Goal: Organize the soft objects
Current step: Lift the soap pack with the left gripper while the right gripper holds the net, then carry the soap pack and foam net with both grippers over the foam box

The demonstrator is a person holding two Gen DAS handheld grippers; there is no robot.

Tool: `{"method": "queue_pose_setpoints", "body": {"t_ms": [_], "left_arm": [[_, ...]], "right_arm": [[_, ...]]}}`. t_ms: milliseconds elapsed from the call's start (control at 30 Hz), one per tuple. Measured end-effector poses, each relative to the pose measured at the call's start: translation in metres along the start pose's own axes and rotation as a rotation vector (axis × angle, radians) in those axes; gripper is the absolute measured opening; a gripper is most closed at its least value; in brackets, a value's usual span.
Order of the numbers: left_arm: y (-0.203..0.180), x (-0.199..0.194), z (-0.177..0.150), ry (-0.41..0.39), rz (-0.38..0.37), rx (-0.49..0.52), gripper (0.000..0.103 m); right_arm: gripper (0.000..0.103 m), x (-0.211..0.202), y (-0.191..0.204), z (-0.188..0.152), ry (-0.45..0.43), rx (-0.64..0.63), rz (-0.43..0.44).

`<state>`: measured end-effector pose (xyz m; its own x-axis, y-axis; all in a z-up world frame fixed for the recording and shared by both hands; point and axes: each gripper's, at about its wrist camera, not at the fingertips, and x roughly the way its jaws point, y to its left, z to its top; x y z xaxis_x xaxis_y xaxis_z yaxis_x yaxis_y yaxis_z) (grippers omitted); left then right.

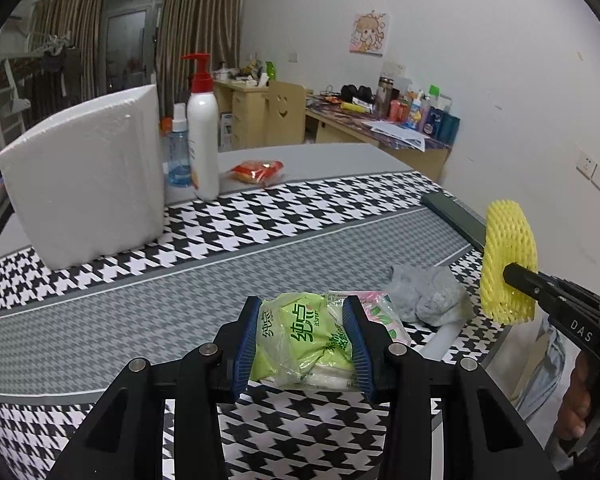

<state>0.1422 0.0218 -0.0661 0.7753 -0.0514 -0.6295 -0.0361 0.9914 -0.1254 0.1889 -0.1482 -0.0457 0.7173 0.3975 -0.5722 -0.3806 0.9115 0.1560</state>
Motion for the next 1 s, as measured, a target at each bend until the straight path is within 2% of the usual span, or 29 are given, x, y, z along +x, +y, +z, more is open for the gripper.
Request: {"method": "queue_pose_setpoints", "body": {"t_ms": [1000], "left_arm": [[0.047, -0.039, 0.014, -0.089, 0.088, 0.0, 0.044]], "right_arm": [[0.013, 0.011, 0.065, 0.023, -0.053, -0.09, 0.105]]}}
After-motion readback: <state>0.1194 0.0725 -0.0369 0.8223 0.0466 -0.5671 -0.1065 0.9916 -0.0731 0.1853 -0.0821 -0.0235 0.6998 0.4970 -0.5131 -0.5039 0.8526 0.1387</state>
